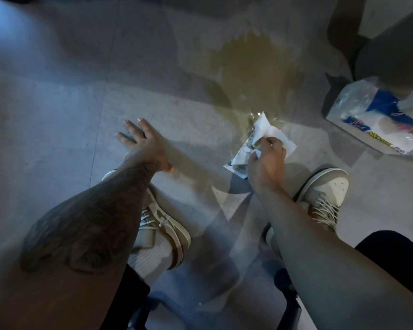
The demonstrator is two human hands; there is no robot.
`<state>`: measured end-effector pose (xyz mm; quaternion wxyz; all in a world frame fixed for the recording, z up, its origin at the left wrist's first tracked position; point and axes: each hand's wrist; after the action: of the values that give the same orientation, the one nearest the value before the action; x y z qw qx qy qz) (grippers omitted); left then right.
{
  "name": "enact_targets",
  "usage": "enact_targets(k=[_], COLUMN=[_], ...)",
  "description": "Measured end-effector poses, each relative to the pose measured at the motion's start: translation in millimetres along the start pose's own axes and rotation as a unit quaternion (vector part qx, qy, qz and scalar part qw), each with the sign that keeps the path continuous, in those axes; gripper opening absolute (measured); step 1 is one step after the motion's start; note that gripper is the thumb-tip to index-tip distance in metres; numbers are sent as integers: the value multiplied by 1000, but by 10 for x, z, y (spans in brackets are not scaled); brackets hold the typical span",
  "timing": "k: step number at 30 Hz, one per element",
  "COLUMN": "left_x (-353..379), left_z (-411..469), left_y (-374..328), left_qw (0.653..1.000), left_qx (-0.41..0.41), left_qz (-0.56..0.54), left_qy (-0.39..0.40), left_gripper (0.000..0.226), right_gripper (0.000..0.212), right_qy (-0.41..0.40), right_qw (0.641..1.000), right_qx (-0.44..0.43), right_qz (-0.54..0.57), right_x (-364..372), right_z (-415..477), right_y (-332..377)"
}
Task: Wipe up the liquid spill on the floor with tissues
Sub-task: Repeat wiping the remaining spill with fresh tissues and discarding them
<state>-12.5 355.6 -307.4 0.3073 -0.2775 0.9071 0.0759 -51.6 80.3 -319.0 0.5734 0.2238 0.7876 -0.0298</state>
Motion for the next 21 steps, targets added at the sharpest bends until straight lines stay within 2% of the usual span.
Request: enact_targets(k=[4, 8, 12, 18, 21], left_x=[-4, -4, 4, -9, 5], left_z=[-12, -12, -1, 1, 11], left_y=[-14, -24, -22, -7, 9], left_qw=[1000, 1000, 1000, 1000, 1000], left_qx=[-2, -9, -10, -3, 3], left_qz=[7, 11, 3, -4, -9], left_qy=[0, -5, -4, 10, 3], left_gripper=[160, 161, 161, 162, 164], right_gripper=[36, 28, 22, 30, 23], right_qy=[18, 44, 18, -33, 3], right_qw=[999, 992, 953, 920, 896], right_qx=[-15, -23, 89, 117, 151], right_qz=[38, 116, 288, 374, 417], right_x=[23, 62, -76, -474, -631], right_z=[-1, 1, 51, 322, 491], right_y=[86, 218, 235, -40, -164])
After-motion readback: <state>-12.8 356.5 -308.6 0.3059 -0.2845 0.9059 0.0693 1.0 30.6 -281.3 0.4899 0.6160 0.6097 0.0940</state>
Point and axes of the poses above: each hand's wrist, its own z-axis towards the middle knuckle, its own x-axis out of the palm, y = z × x, and after that the axes turned 9 degrees about -z, right-handed
